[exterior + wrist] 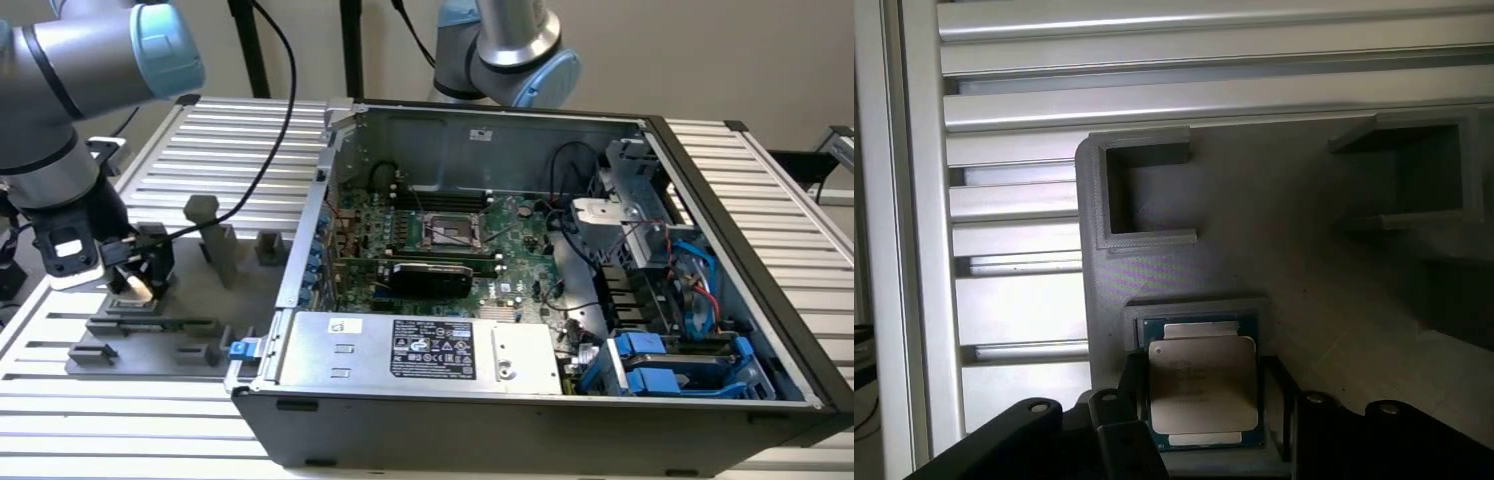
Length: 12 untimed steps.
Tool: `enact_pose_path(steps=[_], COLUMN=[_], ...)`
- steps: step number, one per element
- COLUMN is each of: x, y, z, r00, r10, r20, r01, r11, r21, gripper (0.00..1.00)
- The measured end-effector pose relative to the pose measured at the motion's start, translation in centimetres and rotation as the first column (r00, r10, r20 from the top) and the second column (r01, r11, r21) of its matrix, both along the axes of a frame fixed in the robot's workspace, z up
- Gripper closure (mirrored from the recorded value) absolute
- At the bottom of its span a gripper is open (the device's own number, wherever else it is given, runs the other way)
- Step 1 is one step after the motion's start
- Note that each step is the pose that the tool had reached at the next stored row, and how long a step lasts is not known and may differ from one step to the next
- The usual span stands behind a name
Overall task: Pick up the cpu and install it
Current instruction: 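Pick up the cpu and move it towards the insertion slot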
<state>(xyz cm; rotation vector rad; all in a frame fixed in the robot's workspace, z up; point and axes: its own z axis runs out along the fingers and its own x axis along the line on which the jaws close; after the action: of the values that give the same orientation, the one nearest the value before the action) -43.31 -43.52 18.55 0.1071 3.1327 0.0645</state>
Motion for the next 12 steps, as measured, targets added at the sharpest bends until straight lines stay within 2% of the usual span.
enact_pose_path(steps=[3, 12], x=[0.0, 0.1], y=[0.00, -0.01], z=[0.76, 4.81], r00=[1.0000, 0.9999], r10=[0.001, 0.009], r20=[-0.0019, -0.0045], r01=[-0.001, -0.009], r11=[1.0000, 1.0000], r21=[-0.0002, -0.0002], gripper=[0.45, 0.45])
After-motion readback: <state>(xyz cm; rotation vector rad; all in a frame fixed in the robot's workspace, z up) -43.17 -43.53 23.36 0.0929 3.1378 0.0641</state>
